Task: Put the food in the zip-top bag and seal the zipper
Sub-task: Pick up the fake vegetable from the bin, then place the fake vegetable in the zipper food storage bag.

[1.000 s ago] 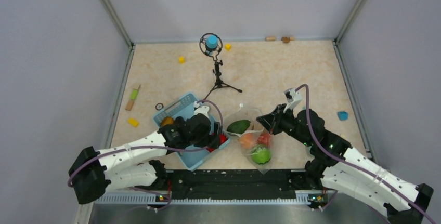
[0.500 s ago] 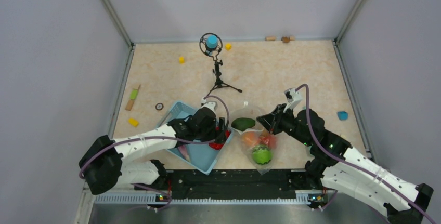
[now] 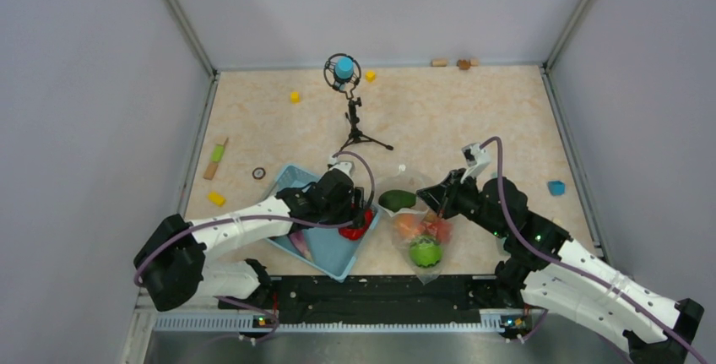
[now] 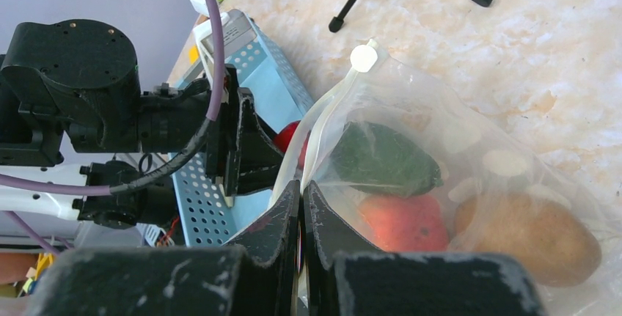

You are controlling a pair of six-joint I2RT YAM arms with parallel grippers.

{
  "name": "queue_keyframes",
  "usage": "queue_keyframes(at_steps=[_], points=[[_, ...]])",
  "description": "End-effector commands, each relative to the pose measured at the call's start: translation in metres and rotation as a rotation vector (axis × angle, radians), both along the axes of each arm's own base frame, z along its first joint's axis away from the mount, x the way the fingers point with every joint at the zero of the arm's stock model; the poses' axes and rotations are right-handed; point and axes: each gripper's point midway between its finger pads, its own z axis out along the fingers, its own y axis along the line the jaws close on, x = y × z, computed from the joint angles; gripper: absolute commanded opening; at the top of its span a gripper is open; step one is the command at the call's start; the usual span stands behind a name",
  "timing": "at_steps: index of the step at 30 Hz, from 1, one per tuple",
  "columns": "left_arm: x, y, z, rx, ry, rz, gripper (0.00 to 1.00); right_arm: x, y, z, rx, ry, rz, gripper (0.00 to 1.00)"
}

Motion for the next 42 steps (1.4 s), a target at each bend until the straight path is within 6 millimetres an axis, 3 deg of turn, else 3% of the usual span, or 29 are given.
queue_keyframes(at_steps=[1, 2, 3, 9, 15, 20, 22, 27, 32, 37, 42], points=[[0.008, 0.018, 0.013, 0.052, -0.052, 0.048, 0.14, 0.001, -0.001, 0.025, 0.046, -0.053, 0.000, 0.02], [0.008, 0.019, 0.019, 0.040, -0.067, 0.056, 0.12, 0.001, -0.002, 0.026, 0.045, -0.055, -0.003, 0.02], [0.010, 0.020, 0.026, 0.028, -0.083, 0.067, 0.03, 0.000, -0.004, 0.028, 0.047, -0.061, -0.005, 0.02], [0.016, 0.020, 0.080, -0.117, -0.221, 0.090, 0.00, -0.002, -0.008, 0.039, 0.050, -0.102, 0.002, 0.00], [0.012, -0.004, 0.151, -0.390, -0.394, -0.017, 0.00, -0.007, -0.010, 0.045, 0.062, -0.126, 0.020, 0.00], [0.012, -0.028, 0.190, -0.523, -0.480, -0.110, 0.02, -0.012, -0.004, 0.047, 0.076, -0.131, 0.062, 0.00], [0.007, -0.042, 0.192, -0.524, -0.474, -0.212, 0.06, -0.014, -0.003, 0.048, 0.080, -0.135, 0.077, 0.00], [0.011, -0.061, 0.171, -0.416, -0.411, -0.317, 0.00, -0.022, 0.004, 0.053, 0.090, -0.154, 0.142, 0.00], [0.004, -0.084, 0.164, -0.461, -0.402, -0.441, 0.00, -0.027, 0.009, 0.055, 0.102, -0.162, 0.181, 0.00], [0.009, -0.091, 0.157, -0.422, -0.404, -0.466, 0.00, -0.031, 0.013, 0.056, 0.106, -0.166, 0.218, 0.00], [0.017, -0.086, 0.169, -0.414, -0.470, -0.433, 0.00, -0.031, 0.015, 0.054, 0.106, -0.155, 0.220, 0.00]])
